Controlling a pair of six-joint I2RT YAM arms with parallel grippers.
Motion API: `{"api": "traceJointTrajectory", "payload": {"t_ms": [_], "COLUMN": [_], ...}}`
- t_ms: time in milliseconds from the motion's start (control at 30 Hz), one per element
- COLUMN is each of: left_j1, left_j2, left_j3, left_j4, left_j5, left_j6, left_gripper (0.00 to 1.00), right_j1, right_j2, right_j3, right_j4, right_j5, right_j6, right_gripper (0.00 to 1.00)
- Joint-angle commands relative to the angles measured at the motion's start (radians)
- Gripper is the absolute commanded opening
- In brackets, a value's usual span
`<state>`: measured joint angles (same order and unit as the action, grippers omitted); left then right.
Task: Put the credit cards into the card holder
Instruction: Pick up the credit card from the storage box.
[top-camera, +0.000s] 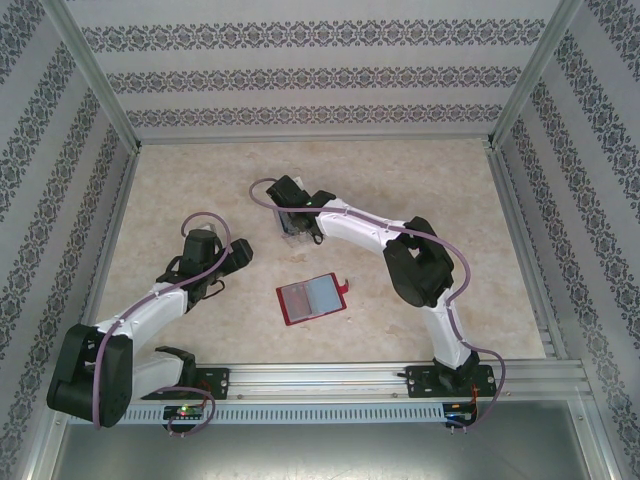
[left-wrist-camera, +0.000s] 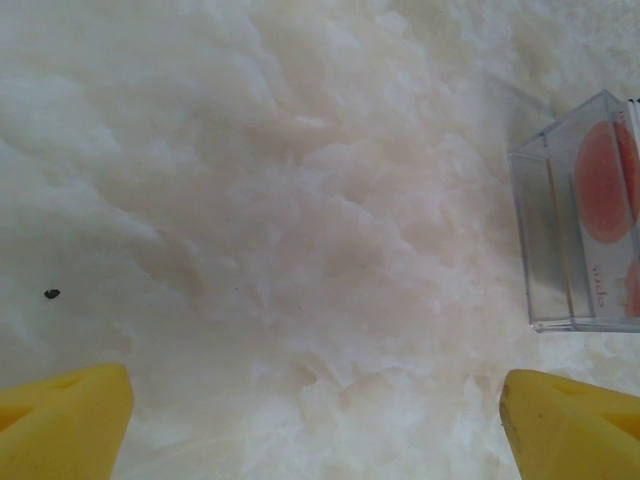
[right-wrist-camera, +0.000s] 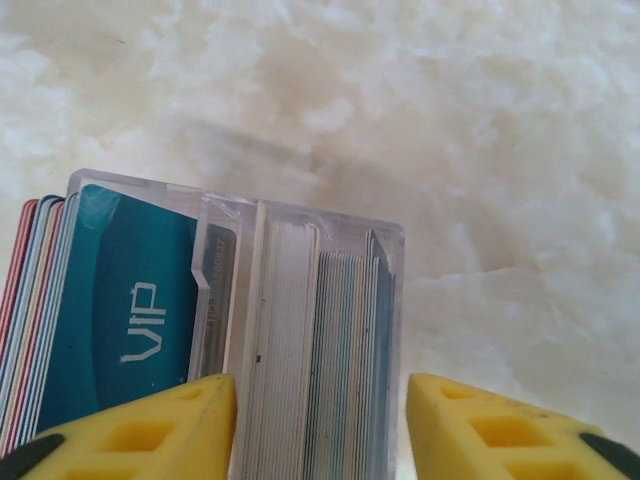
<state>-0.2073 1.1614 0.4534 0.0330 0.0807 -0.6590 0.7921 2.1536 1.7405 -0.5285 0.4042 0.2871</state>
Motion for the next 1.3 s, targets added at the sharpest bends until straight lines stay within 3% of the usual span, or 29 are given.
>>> {"api": "traceJointTrajectory", "payload": {"t_ms": [0,100,233,500,700,933,1267], "left_j1": [0.000,0.002,0.001,0.000,-0.014,-0.077,-0.192], "left_j2": [0.020,0.058,0.105,0.108,0.093,0.031,-0.028], "left_j3": [-0.003,0.003,0.006,0.011,0.010,-0.004,-0.010], "left_j4": [0.031,0.043,0.069,0.064,0.100,0.141,0.193], "left_j5": [-0.010,0.009,0.047,0.053,0.113,0.127,0.219], "left_j6": [0.019,0.008,-0.018,-0.007,0.031,0.084,0.127], "left_gripper": [0.95,0.95,0.95,0.95,0.95,0.95,0.95], "right_j1": [0.001,0.003,0.003,-0.001,-0.038,-0.108,-0.215], "right_j2": [-0.011,-0.006,-0.003,-0.050,-0.146,-0.326,-0.665], "right_j3": [0.035,0.056,0.057,0.031,-0.031,-0.242,-0.742], "right_j4": [-0.054,-0.075,-0.068,-0.090,-0.043,0.131,0.382], "right_j5": [0.082,0.085,0.057,-0.005,-0.196,-0.460,-0.877], "right_j6": [-0.052,-0.074,-0.107,-0.101,-0.039,0.061,0.126], "right_gripper": [0.43,0.38,0.18,0.00,0.00,0.00,0.00]}}
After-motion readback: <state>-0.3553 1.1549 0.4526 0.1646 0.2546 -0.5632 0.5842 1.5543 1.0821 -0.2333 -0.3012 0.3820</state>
